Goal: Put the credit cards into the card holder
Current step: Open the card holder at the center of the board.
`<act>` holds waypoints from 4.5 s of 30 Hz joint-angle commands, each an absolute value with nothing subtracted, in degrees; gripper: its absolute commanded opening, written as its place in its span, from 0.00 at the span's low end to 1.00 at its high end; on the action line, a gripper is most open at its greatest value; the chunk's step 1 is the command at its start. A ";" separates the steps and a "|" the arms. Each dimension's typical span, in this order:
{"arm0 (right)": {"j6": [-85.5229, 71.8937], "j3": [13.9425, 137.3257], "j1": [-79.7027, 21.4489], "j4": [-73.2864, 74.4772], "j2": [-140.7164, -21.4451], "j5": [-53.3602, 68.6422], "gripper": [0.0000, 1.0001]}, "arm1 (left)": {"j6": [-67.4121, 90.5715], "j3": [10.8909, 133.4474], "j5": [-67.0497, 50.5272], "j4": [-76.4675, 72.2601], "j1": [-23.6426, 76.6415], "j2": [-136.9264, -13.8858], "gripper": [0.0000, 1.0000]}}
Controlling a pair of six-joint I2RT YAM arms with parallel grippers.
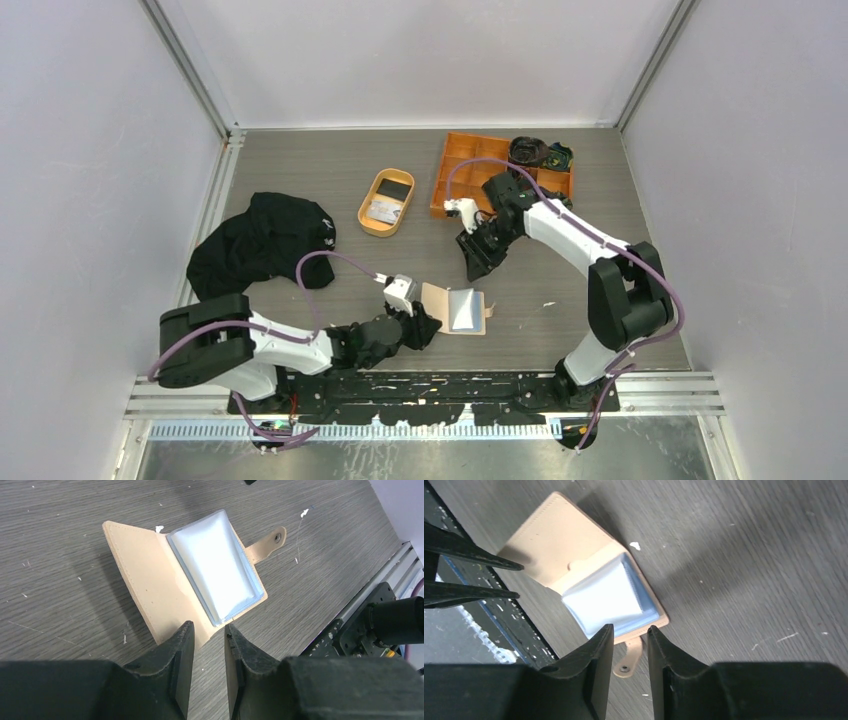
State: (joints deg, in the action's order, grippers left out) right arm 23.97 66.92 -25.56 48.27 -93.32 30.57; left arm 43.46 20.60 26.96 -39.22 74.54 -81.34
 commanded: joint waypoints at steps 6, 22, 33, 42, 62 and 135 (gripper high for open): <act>20.55 68.25 -24.54 50.76 -98.15 28.44 0.41 | 45.35 20.88 26.50 -44.89 74.31 -85.10 0.30; 20.21 69.83 -26.03 53.36 -102.48 35.42 0.41 | 46.07 20.98 25.76 -48.40 74.32 -88.74 0.30; 19.11 70.45 -26.19 53.88 -104.51 46.99 0.40 | 45.59 20.70 25.01 -49.80 74.33 -89.00 0.35; 13.95 70.64 -26.17 50.84 -109.17 55.68 0.40 | 44.32 19.69 24.89 -52.01 74.30 -88.33 0.65; 9.74 70.26 -26.15 47.65 -111.69 64.66 0.46 | 43.43 24.41 32.78 -34.09 74.28 -83.59 0.59; 61.50 57.13 -24.46 54.94 -76.54 51.06 0.42 | 47.11 11.09 30.06 -34.47 72.36 -63.29 0.48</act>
